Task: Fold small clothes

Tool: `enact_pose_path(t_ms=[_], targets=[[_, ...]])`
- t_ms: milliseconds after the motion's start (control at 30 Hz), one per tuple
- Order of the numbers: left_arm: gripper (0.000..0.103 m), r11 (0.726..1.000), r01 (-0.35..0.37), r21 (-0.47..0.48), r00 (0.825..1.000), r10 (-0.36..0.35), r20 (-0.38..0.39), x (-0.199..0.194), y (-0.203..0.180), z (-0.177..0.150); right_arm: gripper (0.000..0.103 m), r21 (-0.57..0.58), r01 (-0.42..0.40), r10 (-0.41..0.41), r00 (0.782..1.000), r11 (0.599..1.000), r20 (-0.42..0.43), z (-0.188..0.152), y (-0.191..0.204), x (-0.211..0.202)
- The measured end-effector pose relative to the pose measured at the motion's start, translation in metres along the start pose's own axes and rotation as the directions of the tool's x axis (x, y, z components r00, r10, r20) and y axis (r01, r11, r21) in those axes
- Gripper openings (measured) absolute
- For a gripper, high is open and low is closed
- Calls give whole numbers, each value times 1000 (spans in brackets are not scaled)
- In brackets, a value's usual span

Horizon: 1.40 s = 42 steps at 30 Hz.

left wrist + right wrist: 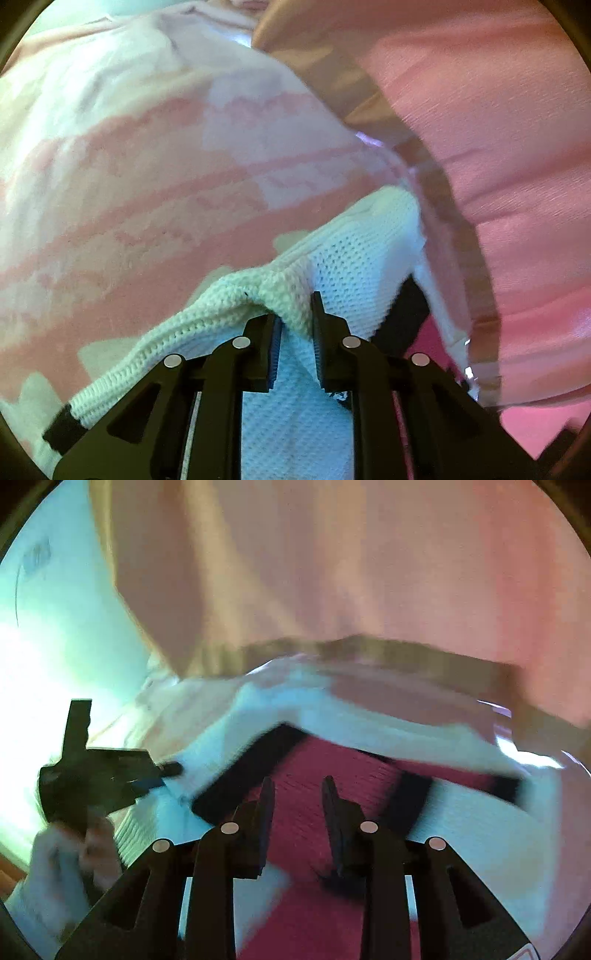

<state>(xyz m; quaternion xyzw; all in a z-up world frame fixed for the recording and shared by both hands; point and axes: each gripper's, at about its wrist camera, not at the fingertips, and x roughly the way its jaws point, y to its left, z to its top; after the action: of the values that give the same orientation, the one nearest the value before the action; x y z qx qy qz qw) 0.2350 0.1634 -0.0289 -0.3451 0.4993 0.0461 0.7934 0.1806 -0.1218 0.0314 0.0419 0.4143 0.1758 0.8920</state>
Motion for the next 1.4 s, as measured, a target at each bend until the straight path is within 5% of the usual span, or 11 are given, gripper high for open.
enact_pose_path(t_ms=[133,300,333,367,533,667,900,1100,1200,1333,1400], targets=[[15,998,36,-57,999,-38,-33,7,11,4,27,-2,-20,20,999,1000,-39,34,17,74],[16,997,32,-72,998,-35,-51,7,13,6,49,42,-49,51,997,998,-50,63,17,128],[15,997,28,-75,998,-32,-51,7,12,6,43,52,-58,61,996,997,-62,66,19,137],[16,997,23,-77,998,-27,-50,7,12,6,3,63,-90,95,992,994,-85,68,20,149],[16,993,33,-112,998,-38,-43,7,15,9,4,56,-128,126,991,990,33,87,35,151],[16,997,11,-83,1000,-12,-13,10,16,14,5,36,-46,50,989,998,-136,83,40,184],[16,999,-23,-44,1000,23,-5,8,6,12,8,97,-16,9,997,995,72,19,-16,13],[16,999,-42,-16,999,43,11,10,-2,8,7,223,292,-282,956,930,-75,-113,-133,-67],[17,998,-69,13,997,69,20,9,-10,4,0,283,287,-264,958,915,-114,-141,-172,-82],[26,995,-82,52,997,81,11,-9,-16,-12,12,337,278,-277,959,899,-53,-150,-167,-146],[34,996,-64,66,998,64,7,-27,-13,-21,33,336,259,-265,964,906,-28,-171,-154,-181]])
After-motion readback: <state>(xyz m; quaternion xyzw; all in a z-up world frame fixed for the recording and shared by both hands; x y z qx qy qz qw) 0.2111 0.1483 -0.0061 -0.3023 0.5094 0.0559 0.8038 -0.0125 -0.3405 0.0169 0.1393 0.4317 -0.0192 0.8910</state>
